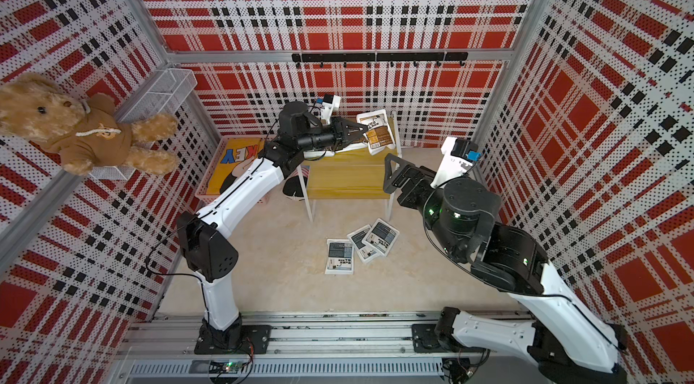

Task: Place the bagged coffee beans on the shelf by color
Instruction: Place the bagged coffee beans on the shelf.

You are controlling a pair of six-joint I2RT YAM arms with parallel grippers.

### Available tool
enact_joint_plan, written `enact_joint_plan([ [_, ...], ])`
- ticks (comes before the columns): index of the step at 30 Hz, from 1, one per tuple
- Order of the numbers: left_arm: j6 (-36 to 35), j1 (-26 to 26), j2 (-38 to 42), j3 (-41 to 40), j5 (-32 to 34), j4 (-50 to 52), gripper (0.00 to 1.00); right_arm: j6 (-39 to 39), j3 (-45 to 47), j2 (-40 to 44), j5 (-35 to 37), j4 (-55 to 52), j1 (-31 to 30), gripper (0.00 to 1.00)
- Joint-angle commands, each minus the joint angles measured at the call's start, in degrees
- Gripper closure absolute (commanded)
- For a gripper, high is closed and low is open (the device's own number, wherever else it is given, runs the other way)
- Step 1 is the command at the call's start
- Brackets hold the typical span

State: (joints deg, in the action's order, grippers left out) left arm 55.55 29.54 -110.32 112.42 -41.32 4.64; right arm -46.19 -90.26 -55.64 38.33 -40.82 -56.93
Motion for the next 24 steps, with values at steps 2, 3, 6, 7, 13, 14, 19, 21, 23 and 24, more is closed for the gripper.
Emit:
enact_joint_plan([
  [2,-0.1,-0.6,-1.4,2.8,0.1,-0.5,0.73,-0.6,0.4,-0.3,-1.0,1.5,0.5,0.0],
  [3,0.0,-0.6,-1.6,3.0,0.0,-0.5,0.71,-0.6,0.4,-0.3,-1.1,1.6,0.6,0.0],
  [6,0.1,-0.6,-1.8,3.1,0.1,-0.5,0.57,-0.7,0.3,-0.3,-1.2,1.6,0.7,0.0],
  [7,0.2,-0.6,-1.8,3.1,0.1,-0.5,0.56,-0.7,0.3,-0.2,-1.1,1.6,0.8,0.0],
  [13,-0.1,-1.1,-1.6,2.8,0.6,-0.4,0.54,-0.8,0.4,-0.4,-1.4,1.7,0.9,0.0],
  [14,-0.1,-1.3,-1.5,2.9,1.0,-0.4,0.53,-0.8,0.4,-0.5,-1.5,1.7,1.0,0.0],
  [19,-1.2,-2.5,-1.4,5.1,3.7,0.0,0.01,-0.4,0.4,-1.2,-2.5,2.4,1.3,0.0],
  [21,-1.4,-2.8,-1.6,6.2,4.0,0.0,0.01,-0.2,0.3,-1.4,-2.9,2.5,1.5,0.0],
  [23,-1.4,-3.0,-1.8,7.4,4.0,0.0,0.01,0.1,0.3,-1.7,-3.4,2.7,1.8,0.0],
  [24,-1.6,-3.1,-2.1,7.9,4.1,0.0,0.01,0.0,0.3,-1.8,-3.7,2.8,1.9,0.0],
])
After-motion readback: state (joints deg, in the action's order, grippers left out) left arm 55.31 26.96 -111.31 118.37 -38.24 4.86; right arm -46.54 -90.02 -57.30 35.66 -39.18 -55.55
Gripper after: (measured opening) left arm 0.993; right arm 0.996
